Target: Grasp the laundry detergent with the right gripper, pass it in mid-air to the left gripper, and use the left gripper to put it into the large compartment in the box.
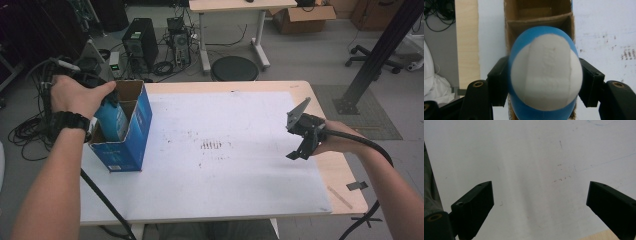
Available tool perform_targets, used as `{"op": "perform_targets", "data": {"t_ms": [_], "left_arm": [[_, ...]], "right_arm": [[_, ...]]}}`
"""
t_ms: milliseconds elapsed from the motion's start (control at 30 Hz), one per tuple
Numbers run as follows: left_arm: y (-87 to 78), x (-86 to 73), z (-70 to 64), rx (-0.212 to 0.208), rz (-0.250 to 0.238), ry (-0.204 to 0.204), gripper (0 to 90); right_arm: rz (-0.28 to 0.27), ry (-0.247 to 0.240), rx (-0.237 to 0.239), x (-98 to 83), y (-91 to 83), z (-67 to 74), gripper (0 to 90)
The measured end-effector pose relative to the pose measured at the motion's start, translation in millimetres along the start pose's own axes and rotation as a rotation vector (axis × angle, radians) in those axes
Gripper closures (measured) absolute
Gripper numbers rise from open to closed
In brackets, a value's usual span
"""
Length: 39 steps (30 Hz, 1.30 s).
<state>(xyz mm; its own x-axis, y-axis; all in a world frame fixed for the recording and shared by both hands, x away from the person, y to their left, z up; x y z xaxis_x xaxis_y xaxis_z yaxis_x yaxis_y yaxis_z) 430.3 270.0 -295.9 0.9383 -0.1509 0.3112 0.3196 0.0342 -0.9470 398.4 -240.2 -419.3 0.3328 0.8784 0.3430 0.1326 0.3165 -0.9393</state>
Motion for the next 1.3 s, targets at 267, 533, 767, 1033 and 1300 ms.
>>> {"op": "perform_targets", "data": {"t_ms": [267, 533, 767, 1033, 1300], "left_arm": [[33.6, -12.4, -4.3, -0.017, 0.030, -0.008, 38.1], [53.4, -18.4, -8.8, -0.013, 0.051, 0.004, 38.1], [65.7, -23.4, -9.7, -0.009, 0.059, 0.010, 38.1], [72.5, -27.2, -8.7, -0.005, 0.066, 0.018, 38.1], [72.9, -27.7, -9.0, -0.007, 0.067, 0.026, 37.9]], "right_arm": [[-0.006, -0.001, -0.004, 1.2, -0.8, 0.3, 7.6], [-0.014, 0.003, -0.007, 1.0, 0.0, -0.2, 7.8], [-0.008, 0.001, -0.002, -1.8, 2.6, 1.1, 7.8], [-0.007, 0.005, -0.005, -4.5, 2.1, 1.8, 7.8], [-0.005, 0.008, 0.001, -6.1, 3.7, 3.4, 7.8]]}}
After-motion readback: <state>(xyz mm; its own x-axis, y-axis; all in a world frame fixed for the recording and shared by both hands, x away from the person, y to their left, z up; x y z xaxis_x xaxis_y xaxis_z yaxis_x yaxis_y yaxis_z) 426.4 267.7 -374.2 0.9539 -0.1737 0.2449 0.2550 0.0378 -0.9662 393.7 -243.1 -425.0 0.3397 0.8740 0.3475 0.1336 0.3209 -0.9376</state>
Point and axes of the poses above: each handheld gripper's, and its own axes: y roughly forward along the jaws, x roughly out of its top, z roughly to its left, the point moved 10 cm from there along y, roughly forward along the jaws, and after that the axes turned 7 degrees about y, right-handed, at the moved point
